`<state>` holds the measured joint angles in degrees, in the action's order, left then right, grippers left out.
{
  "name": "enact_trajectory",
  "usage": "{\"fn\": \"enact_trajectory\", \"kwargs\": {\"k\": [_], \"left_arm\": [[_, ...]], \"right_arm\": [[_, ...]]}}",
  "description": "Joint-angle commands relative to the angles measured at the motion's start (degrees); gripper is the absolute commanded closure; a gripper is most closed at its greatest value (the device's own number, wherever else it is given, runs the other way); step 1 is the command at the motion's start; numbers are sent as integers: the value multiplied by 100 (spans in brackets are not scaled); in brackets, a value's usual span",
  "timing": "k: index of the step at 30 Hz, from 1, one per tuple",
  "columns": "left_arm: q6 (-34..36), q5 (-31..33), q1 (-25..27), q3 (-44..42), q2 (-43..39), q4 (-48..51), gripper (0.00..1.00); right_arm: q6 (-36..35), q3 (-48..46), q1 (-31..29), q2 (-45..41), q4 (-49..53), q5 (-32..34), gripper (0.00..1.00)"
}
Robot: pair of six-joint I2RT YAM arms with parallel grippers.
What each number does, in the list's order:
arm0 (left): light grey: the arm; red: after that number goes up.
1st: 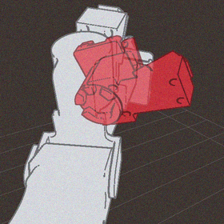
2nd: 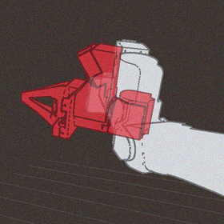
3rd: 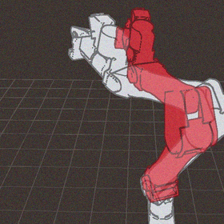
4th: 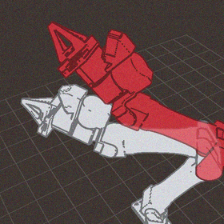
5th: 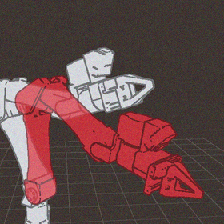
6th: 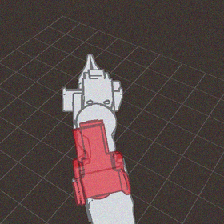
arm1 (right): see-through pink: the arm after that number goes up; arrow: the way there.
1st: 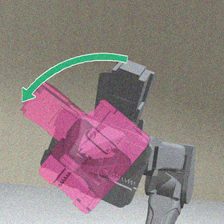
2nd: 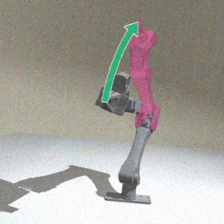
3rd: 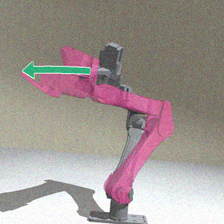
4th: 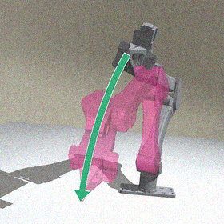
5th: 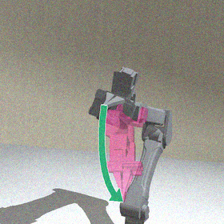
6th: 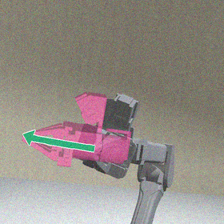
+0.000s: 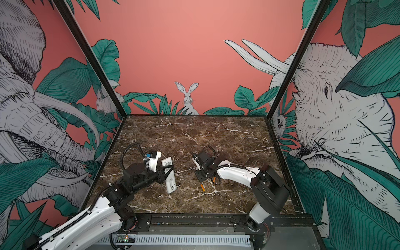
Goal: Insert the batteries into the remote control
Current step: 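Lower the right gripper and release the battery cover onto the table, then grasp an orange battery on the table with the right gripper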
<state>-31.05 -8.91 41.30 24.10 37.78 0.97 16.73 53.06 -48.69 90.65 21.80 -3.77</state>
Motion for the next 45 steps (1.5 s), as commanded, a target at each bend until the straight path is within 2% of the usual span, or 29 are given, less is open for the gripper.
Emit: {"fn": "enact_trajectory", "kwargs": {"k": [1,26,45], "left_arm": [[-16,86,-30,-64,-91,-106,100],[125,183,-34,-62,-26,-89,100],[150,238,-35,-107,-81,-45,100]], "right_arm": [[1,7,-61,-71,293,18,56],[96,62,-380,409,663,-169,60],[68,124,-506,602,835,-63,69]]}}
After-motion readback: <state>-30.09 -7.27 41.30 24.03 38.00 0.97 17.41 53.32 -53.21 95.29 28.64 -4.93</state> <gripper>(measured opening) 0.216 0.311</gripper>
